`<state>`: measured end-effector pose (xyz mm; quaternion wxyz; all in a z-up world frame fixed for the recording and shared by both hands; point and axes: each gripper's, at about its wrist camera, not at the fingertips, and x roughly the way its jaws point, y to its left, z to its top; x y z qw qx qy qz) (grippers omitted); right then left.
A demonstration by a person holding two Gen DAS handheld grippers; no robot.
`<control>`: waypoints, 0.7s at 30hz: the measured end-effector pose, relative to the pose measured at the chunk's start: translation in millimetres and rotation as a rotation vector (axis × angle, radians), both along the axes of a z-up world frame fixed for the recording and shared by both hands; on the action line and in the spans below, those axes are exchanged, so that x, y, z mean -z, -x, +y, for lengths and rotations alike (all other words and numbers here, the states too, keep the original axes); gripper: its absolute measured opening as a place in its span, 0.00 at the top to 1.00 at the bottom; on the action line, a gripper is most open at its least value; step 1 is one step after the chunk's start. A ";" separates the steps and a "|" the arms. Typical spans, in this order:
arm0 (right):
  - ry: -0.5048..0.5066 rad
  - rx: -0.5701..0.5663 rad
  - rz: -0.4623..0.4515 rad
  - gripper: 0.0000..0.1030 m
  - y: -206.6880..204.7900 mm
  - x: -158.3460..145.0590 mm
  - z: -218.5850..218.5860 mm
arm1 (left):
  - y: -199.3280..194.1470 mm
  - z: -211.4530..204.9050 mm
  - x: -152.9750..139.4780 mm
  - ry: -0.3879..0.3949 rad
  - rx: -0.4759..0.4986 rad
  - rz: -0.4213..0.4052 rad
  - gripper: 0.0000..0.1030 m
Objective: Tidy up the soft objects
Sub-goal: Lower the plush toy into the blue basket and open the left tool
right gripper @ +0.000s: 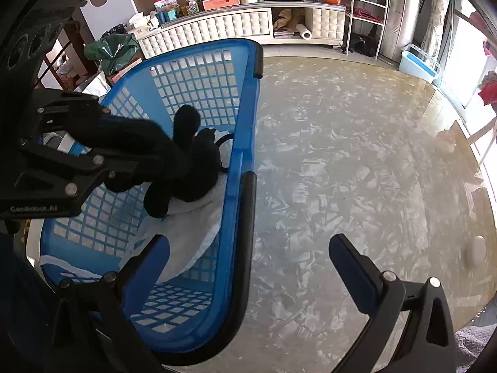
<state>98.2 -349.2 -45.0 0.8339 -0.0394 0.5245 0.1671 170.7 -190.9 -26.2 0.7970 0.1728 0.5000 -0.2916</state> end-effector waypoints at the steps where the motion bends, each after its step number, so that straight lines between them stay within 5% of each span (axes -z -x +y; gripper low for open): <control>1: -0.002 0.002 -0.001 0.00 -0.4 0.0 -0.5 | 0.9 0.8 0.3 -0.008 0.003 -0.003 0.54; 7: -0.015 0.017 0.003 0.00 -0.5 -0.8 -2.4 | 6.8 -0.4 4.5 -0.051 0.006 0.002 0.25; 21: -0.011 0.024 -0.027 0.00 14.2 -22.4 2.0 | 25.7 19.8 -29.4 -0.068 -0.035 -0.086 0.14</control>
